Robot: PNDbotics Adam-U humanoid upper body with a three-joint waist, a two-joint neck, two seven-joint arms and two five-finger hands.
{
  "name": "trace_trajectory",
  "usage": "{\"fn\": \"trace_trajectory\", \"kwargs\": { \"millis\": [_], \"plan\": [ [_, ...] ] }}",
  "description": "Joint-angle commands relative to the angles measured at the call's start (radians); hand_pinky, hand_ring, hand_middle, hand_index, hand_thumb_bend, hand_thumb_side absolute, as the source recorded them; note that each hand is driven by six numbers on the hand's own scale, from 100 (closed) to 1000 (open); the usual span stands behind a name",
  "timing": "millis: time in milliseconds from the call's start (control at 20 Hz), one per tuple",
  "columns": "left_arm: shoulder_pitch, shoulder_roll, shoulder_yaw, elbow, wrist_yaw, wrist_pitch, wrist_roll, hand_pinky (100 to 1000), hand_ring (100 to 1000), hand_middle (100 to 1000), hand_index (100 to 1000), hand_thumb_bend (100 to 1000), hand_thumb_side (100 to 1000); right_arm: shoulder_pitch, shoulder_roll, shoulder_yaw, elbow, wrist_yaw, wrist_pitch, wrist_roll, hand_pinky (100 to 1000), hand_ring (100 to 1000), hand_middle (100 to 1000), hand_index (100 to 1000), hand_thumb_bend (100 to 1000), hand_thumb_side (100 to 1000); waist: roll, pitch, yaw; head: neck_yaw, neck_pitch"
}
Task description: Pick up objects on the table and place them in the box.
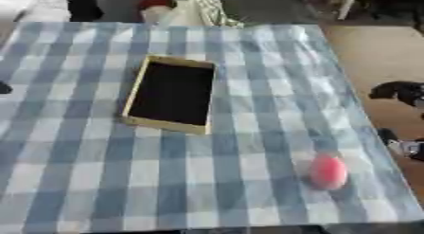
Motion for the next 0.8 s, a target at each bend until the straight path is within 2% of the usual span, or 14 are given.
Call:
{"fn": "trace_trajectory", "kwargs": {
  "millis": [50,800],
  "plan": [
    [-0.006,0.015,0.003,-0.019,-0.002,-0.002,-0.004,675,848,722,736,100,601,-0.005,-0.029,-0.002,-0.017,-0.007,-0.009,0.009,913,882,882,919,147,258,-0.001,-0.01,0.0,-0.002,0.006],
    [-0.01,0.014,-0.003,-0.019,0.004,0.004,-0.009,675,848,721,736,100,601,-0.019,-0.07,0.122,0.038,-0.106,-0.083,0.119,889,872,874,921,138,360,-0.004,-0.015,0.011,-0.014,0.002]
  ]
}}
